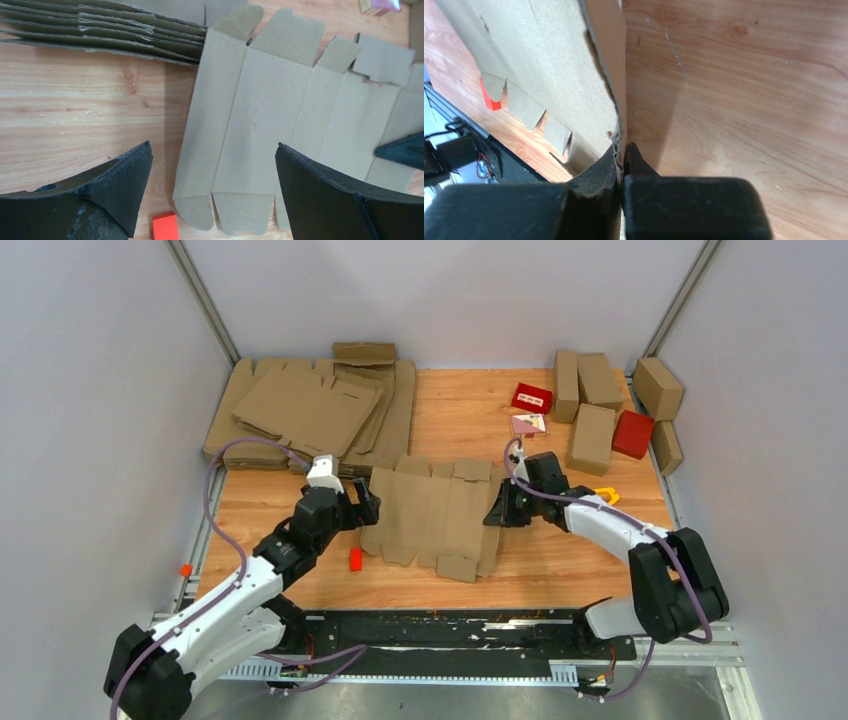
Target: Fold the paper box
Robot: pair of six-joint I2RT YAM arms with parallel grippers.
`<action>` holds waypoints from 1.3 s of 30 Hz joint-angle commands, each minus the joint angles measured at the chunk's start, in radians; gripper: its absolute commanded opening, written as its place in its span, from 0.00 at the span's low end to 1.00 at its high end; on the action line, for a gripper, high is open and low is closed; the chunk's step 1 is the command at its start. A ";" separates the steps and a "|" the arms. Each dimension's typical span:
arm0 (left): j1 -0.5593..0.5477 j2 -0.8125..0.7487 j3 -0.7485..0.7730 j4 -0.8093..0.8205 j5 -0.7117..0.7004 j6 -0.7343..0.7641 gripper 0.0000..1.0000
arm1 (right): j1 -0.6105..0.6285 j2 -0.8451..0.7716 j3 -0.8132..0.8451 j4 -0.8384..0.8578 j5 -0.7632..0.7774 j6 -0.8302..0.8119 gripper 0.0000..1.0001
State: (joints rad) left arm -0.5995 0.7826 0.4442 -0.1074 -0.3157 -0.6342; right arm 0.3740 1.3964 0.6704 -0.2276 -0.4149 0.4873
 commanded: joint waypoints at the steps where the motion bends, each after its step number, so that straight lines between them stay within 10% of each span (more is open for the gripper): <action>1: 0.049 0.112 0.072 0.063 0.140 0.085 1.00 | -0.001 -0.040 0.073 -0.124 -0.035 -0.185 0.00; 21: 0.100 0.271 -0.055 0.340 0.371 0.086 0.90 | -0.001 -0.137 0.053 -0.134 -0.029 -0.228 0.02; 39: 0.101 0.119 -0.088 0.403 0.468 0.144 0.08 | -0.001 -0.186 0.034 -0.098 -0.018 -0.221 0.05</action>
State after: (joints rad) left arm -0.4988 0.9257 0.3447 0.2813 0.1337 -0.5255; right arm 0.3733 1.2434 0.7055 -0.3759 -0.4377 0.2752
